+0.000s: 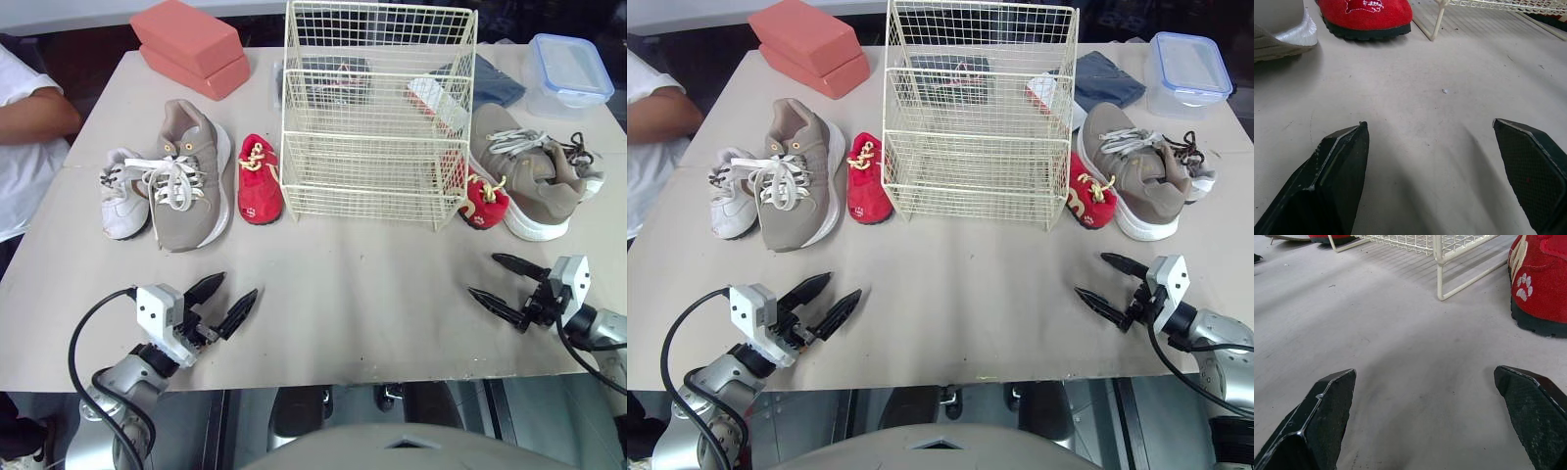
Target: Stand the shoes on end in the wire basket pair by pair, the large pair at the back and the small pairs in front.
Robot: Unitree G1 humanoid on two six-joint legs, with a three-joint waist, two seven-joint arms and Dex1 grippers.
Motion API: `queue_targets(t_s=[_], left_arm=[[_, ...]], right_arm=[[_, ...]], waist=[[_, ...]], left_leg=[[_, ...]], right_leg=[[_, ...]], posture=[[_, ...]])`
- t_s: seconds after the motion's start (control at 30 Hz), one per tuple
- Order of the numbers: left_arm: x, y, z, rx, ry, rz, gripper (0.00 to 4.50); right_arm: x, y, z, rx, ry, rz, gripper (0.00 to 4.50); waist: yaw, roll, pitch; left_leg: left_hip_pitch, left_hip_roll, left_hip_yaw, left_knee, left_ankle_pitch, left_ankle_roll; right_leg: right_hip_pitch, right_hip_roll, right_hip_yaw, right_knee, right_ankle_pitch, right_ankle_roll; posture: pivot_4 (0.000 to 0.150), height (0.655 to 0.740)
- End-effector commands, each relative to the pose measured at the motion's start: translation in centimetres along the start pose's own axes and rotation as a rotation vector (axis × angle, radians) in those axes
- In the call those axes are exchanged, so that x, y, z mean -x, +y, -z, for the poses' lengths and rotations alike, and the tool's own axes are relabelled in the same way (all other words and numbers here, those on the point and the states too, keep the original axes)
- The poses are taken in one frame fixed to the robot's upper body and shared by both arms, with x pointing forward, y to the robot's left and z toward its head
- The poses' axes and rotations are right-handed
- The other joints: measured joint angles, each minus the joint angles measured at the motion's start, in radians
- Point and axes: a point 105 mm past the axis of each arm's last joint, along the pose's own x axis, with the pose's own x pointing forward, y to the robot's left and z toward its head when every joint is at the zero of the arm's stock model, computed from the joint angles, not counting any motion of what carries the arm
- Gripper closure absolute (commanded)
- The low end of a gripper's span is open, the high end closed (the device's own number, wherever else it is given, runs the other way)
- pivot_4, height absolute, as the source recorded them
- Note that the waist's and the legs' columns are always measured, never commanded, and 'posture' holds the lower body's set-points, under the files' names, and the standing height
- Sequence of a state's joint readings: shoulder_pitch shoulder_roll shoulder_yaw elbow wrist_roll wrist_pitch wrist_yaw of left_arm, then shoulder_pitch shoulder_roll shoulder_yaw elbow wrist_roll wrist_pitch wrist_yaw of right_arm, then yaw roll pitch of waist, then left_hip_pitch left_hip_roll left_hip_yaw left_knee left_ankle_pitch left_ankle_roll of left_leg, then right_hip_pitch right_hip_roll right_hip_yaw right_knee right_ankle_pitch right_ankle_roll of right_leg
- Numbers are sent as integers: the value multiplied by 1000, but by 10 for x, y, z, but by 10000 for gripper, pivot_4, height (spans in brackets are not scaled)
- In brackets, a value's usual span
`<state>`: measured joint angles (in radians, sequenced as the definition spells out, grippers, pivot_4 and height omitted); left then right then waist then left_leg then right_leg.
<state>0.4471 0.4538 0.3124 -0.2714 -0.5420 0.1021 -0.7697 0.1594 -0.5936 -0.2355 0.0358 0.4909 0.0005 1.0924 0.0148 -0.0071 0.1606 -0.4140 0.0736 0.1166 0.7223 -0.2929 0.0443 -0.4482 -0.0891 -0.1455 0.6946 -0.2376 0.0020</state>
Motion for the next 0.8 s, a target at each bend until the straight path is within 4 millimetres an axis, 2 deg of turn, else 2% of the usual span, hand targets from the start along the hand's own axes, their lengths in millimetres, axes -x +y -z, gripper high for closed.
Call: queue_targets(t_s=[0.03,0.13,0.23,0.33,0.5,0.63,0.8], left_arm=[[20,15,14,5,10,9,1037],[52,29,41,40,13,19,1037],[57,26,46,33,-3,41,1037],[60,21,35,12,-23,66,1037],[60,15,20,3,-34,92,1037],[51,17,17,3,-39,100,1037],[35,9,4,-14,-64,123,1037]], right_arm=[[-1,-3,-15,58,-31,-15,0],[-5,-5,-18,67,-38,-25,0],[-6,-7,-19,71,-44,-21,0],[-4,-5,-18,69,-44,-20,0],[-3,-4,-18,67,-45,-14,0],[-1,-2,-18,65,-44,-11,0],[1,0,-17,62,-43,-9,0]], waist=[[0,0,0],[-12,7,-4],[-20,15,-10],[-27,18,-12],[-27,15,-11],[-20,12,-11],[-8,9,-9]], left_leg=[[0,0,0,0,0,0],[1,1,1,0,0,0],[1,1,1,-1,0,0],[1,1,1,-2,0,0],[1,1,1,-1,-1,0],[0,0,0,-1,-1,0],[0,0,-1,-1,-1,0]], right_leg=[[0,0,0,0,0,0],[-1,1,0,0,0,-1],[-1,1,0,0,-3,-5],[-1,1,0,0,-2,-3],[-1,0,0,0,-1,-2],[-1,-1,-1,0,-3,-5],[-1,0,-2,0,-3,-5]], posture=[[1500,6860],[1500,6860],[1500,6860],[1500,6860],[1500,6860],[1500,6860],[1500,6860]])
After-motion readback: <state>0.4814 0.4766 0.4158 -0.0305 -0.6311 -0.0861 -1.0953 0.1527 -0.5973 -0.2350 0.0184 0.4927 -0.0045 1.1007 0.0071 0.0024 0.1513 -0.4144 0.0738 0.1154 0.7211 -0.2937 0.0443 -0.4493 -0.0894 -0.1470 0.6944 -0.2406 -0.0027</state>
